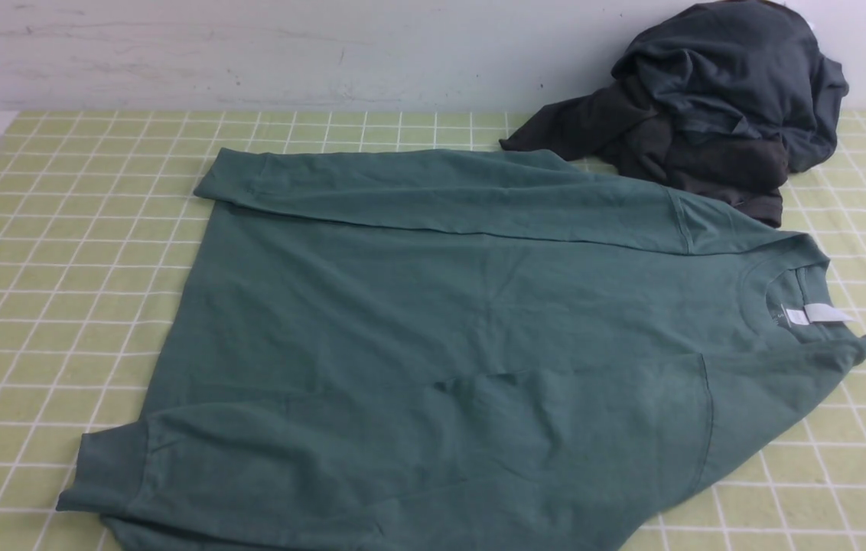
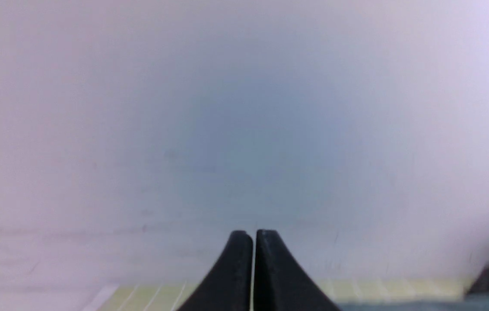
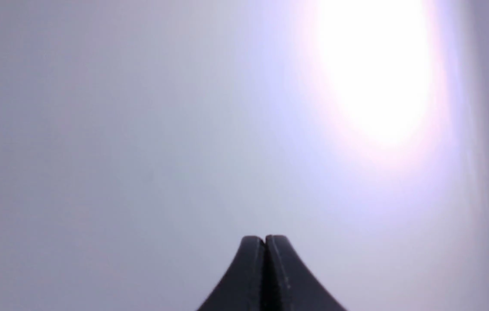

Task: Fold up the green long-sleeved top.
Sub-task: Use the left arm to clamp the cuff closest to it

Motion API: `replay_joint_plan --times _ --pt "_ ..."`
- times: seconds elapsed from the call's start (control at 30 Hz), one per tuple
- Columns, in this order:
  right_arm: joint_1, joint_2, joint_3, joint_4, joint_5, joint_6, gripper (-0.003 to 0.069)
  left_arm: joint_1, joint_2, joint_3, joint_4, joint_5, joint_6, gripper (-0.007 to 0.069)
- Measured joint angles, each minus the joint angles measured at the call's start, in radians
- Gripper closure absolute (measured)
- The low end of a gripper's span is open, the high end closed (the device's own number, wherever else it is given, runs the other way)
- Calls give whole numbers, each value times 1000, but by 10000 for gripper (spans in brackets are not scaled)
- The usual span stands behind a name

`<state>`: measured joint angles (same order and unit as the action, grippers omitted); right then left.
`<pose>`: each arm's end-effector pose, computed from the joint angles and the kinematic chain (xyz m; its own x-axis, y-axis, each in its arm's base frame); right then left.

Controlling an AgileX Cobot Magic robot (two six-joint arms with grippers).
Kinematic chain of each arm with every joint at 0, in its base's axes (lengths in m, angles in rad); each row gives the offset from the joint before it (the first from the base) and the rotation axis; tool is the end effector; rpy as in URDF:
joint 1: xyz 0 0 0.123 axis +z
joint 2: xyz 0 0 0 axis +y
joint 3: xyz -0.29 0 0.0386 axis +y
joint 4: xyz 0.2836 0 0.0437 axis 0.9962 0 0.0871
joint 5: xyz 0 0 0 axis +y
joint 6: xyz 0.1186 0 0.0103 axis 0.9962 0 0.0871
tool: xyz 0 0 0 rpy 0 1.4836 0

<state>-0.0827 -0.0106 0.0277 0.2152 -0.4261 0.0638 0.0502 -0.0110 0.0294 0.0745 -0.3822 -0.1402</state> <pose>0.0975 -0.0186 0.2529 0.4923 0.2164 -0.8431 0.0345 0.9630 0.2673 0.1012 0.0018 0.2486 0.4351 -0.0492 -0.8990 0.0057 0.9986 -0.0519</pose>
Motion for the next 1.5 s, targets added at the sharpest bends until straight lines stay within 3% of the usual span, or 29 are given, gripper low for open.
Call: replay_joint_plan --times 0.1,0.2,0.37,0.47,0.5,0.57,0.63,0.8,0.9,1.07,1.17,1.23,1.4,1.5 --pt "0 4 0 -5 -114 112 673 0 7 -29 -12 -85 -86 625" --pt "0 49 -42 -38 -108 151 673 0 75 -154 11 -10 -133 625" --pt "0 324 -391 -306 230 161 673 0 400 -504 120 365 -156 625" --pt "0 462 -510 -413 392 169 673 -2 535 -572 118 515 -172 625" --pt "16 563 -576 -447 551 187 673 -12 651 -606 91 648 -176 625" --pt "43 609 -616 -446 648 195 673 -30 735 -618 55 755 -175 625" --pt "141 719 -671 -387 894 174 673 -68 891 -620 -21 928 -137 625" --pt "314 901 -683 -250 1163 -24 673 -89 1161 -647 -123 999 -10 590" --pt "369 983 -683 -196 1201 -104 673 -76 1275 -691 -165 999 31 531" --pt "431 1093 -684 -83 1147 -235 673 -16 1489 -823 -180 999 51 311" --pt "432 1100 -686 -38 1115 -251 673 11 1581 -859 -179 999 51 273" --pt "432 1100 -689 -22 1107 -261 673 23 1631 -884 -179 998 50 272" --pt "432 1100 -690 -8 1103 -269 673 31 1748 -929 -174 978 48 354" --pt "432 1100 -690 -7 1096 -275 673 21 1772 -969 -182 1005 52 495"
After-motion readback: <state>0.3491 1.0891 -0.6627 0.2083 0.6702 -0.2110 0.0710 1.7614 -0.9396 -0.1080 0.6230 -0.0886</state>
